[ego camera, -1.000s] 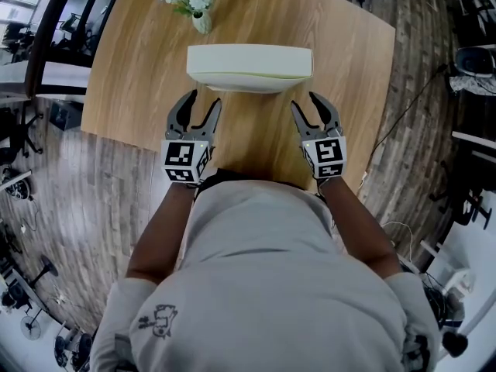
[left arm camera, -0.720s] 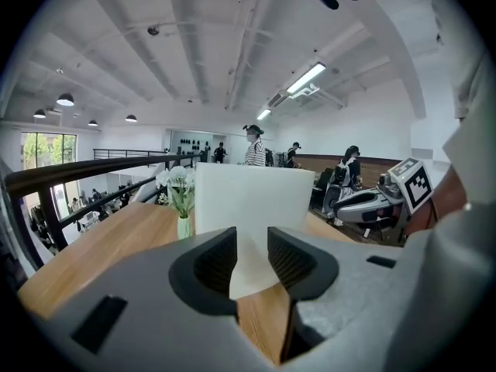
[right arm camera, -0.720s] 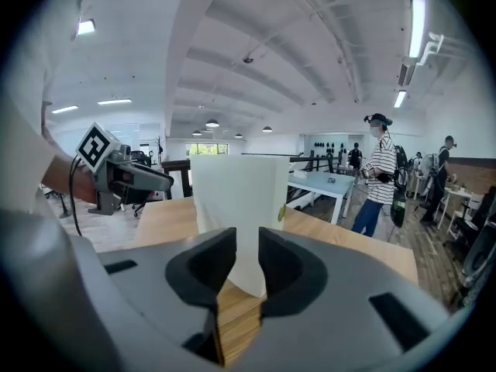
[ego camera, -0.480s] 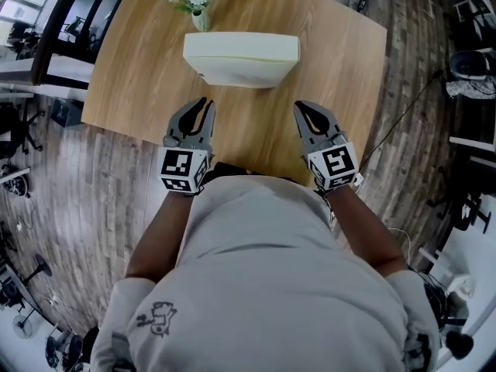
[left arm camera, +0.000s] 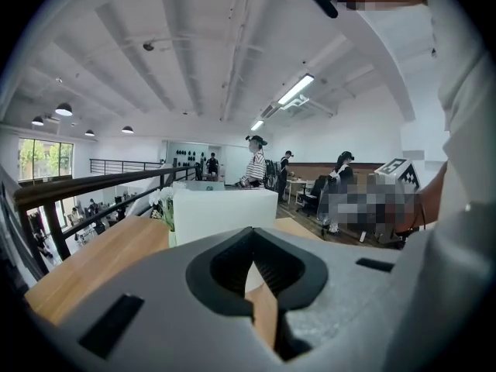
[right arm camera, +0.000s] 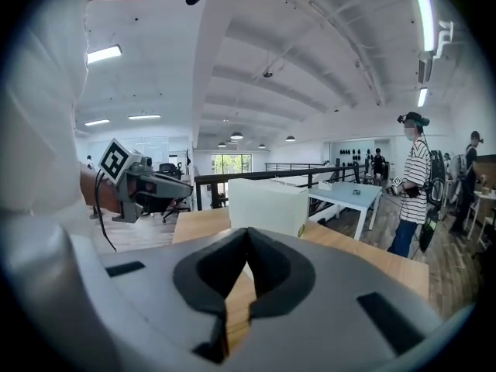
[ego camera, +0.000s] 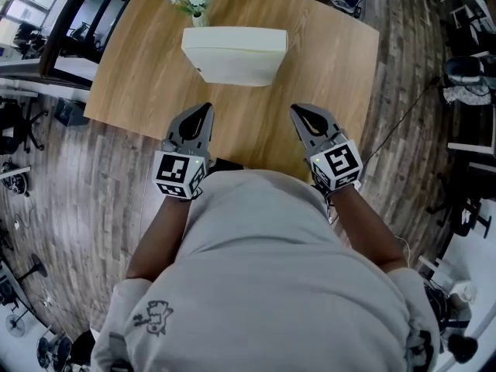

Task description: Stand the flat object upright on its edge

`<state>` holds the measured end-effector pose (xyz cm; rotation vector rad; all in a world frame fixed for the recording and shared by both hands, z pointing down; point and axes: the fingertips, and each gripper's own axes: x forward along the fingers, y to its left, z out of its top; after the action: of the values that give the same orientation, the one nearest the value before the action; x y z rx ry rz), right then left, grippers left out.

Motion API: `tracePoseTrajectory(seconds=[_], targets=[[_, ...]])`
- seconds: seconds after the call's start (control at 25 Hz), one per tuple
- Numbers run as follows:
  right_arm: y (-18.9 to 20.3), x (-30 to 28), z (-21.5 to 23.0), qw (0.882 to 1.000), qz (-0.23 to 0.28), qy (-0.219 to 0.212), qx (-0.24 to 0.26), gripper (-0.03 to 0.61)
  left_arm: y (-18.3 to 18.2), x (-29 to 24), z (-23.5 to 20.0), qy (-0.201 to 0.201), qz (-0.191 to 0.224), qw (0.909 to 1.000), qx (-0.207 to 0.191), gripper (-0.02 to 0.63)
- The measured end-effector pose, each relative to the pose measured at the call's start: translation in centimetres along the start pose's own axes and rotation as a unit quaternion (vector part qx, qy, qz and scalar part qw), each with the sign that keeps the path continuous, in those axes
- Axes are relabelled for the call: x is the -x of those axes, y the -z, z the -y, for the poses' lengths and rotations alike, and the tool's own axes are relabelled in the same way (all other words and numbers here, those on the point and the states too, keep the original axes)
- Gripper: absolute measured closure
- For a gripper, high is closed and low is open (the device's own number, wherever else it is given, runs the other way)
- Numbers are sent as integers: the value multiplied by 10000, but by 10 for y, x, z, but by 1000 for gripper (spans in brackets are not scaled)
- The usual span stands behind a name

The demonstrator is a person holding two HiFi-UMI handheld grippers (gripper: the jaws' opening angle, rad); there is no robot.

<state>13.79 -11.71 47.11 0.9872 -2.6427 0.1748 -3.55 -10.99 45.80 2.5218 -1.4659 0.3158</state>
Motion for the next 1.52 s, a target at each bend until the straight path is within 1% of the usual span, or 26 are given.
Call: tracePoseTrajectory(seconds=[0.08, 0.16, 0.24, 0.4, 0.48, 0.6, 0.76, 0.92, 1.08, 1.24, 1.4, 1.52], targets=[[-3, 7, -1, 9998, 17, -104, -162, 574, -6, 6, 8, -26, 8, 10000, -90, 607], [-10, 16, -1, 9995, 81, -182, -239, 574, -15, 13, 17, -55, 54, 9999, -78, 607], [-18, 25, -2, 9994, 178, -227, -213, 574, -21, 22, 23, -99, 115, 9999, -16, 607], [-30, 31, -10, 9990, 264, -320, -190, 574, -28, 38, 21, -311, 183, 9990, 247, 607], [-34, 35, -11, 9988, 296, -332, -218, 574, -33, 41, 24, -331, 221, 9988, 290, 607], [-38, 37, -16, 9987, 327, -328, -220, 574, -38, 44, 27, -221, 235, 9992, 250, 607], [-37, 38, -34, 9985, 317, -322, -301, 574, -39, 60, 23, -107, 221, 9995, 203, 607], [-37, 42, -51, 9989, 272, -239, -289, 574, -37, 69, 26, 122, 200, 9996, 186, 607], [-35, 45, -81, 9990, 233, -169, -354, 574, -32, 95, 27, 324, 208, 9991, 173, 607], [-39, 54, -120, 9991, 259, -102, -313, 574, -23, 133, 21, 415, 235, 9986, 211, 607], [-45, 65, -157, 9990, 348, 6, -262, 574, -17, 173, 19, 493, 280, 9983, 150, 607], [-48, 75, -182, 9989, 403, 137, -213, 574, -14, 202, 14, 560, 386, 9973, 259, 607]])
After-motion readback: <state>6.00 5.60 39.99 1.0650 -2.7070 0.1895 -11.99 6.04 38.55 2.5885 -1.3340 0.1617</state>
